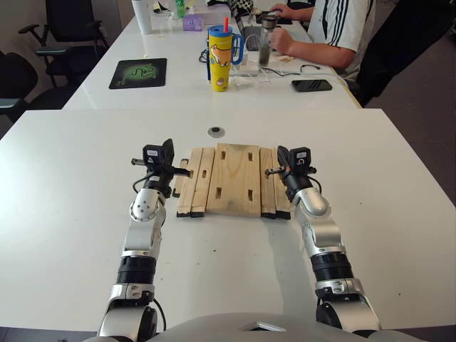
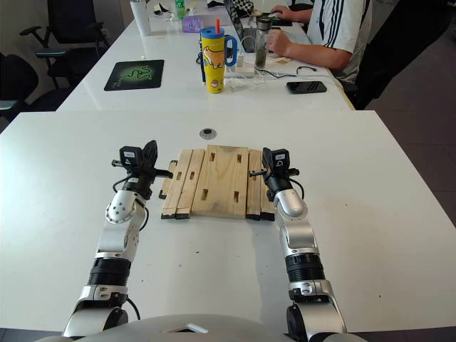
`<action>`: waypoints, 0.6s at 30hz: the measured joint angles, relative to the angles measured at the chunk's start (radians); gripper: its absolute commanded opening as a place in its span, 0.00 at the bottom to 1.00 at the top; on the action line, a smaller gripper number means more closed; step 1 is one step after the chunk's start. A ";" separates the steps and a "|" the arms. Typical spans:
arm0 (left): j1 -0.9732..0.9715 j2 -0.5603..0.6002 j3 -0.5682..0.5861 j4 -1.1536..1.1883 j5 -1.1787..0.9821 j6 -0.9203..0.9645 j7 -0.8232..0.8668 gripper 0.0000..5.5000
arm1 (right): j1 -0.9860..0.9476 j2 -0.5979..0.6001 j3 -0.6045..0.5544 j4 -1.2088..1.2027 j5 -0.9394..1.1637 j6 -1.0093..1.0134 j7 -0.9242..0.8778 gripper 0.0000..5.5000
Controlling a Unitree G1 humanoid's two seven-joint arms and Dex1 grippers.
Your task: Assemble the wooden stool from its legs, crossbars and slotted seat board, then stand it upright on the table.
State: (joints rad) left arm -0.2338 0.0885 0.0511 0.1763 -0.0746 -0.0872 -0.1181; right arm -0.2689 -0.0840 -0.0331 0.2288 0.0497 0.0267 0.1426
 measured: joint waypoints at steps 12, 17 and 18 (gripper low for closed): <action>0.004 0.006 -0.010 -0.023 0.000 0.018 -0.004 0.00 | 0.042 0.004 0.005 -0.017 -0.004 -0.001 -0.022 0.00; 0.007 0.008 -0.013 -0.032 0.000 0.056 -0.004 0.00 | 0.043 0.002 0.006 -0.021 -0.015 -0.003 -0.032 0.00; 0.008 0.007 -0.014 -0.032 0.000 0.066 -0.005 0.00 | 0.041 0.001 0.004 -0.021 -0.021 -0.004 -0.034 0.00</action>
State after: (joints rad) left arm -0.2260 0.0952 0.0369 0.1442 -0.0751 -0.0215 -0.1229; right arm -0.2281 -0.0830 -0.0293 0.2081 0.0288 0.0228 0.1084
